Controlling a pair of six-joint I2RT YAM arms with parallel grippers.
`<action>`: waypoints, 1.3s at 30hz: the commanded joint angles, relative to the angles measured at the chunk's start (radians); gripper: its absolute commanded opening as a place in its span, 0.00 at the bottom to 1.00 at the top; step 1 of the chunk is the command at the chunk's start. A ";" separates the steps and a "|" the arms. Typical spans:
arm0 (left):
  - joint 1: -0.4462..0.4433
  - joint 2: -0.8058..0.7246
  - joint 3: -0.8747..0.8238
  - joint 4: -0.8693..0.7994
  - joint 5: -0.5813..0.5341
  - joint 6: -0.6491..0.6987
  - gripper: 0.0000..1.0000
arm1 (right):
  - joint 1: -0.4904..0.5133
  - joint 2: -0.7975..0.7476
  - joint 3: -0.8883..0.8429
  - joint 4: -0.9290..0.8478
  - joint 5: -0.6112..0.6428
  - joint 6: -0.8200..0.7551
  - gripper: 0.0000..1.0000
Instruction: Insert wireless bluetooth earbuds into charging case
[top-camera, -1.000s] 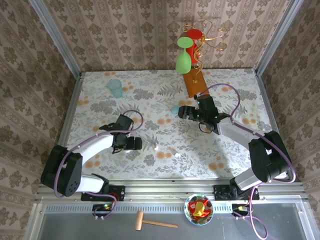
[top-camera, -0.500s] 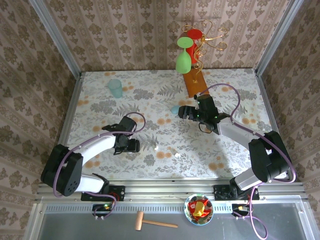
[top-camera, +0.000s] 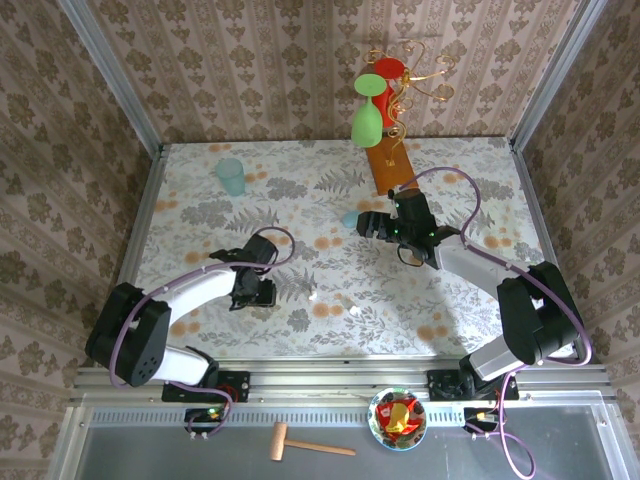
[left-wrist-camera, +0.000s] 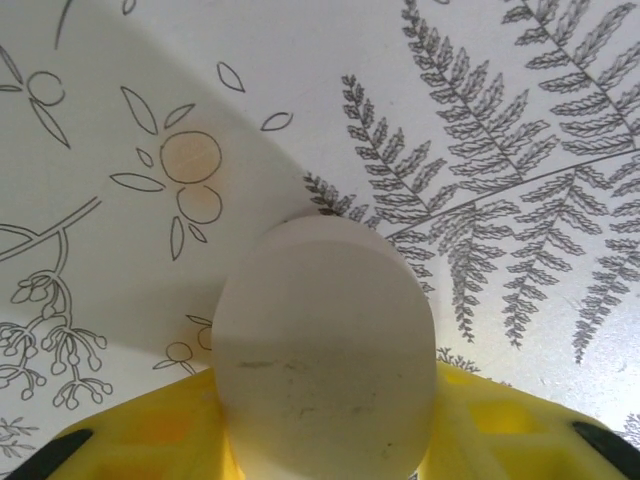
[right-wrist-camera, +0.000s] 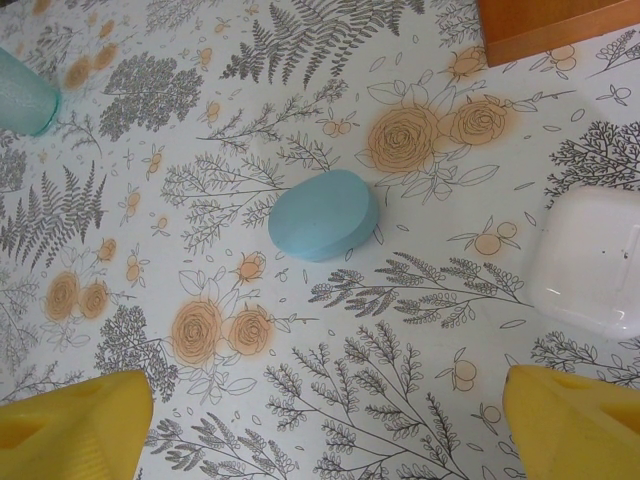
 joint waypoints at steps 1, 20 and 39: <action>-0.033 -0.018 0.049 -0.067 -0.055 0.013 0.39 | 0.005 -0.037 -0.006 -0.003 0.036 0.020 0.90; -0.154 -0.249 0.011 0.536 0.294 0.687 0.33 | -0.003 -0.197 0.033 -0.249 -0.613 0.092 0.84; -0.204 -0.264 -0.005 0.645 0.374 0.894 0.29 | 0.124 -0.126 0.052 -0.058 -0.776 0.201 0.72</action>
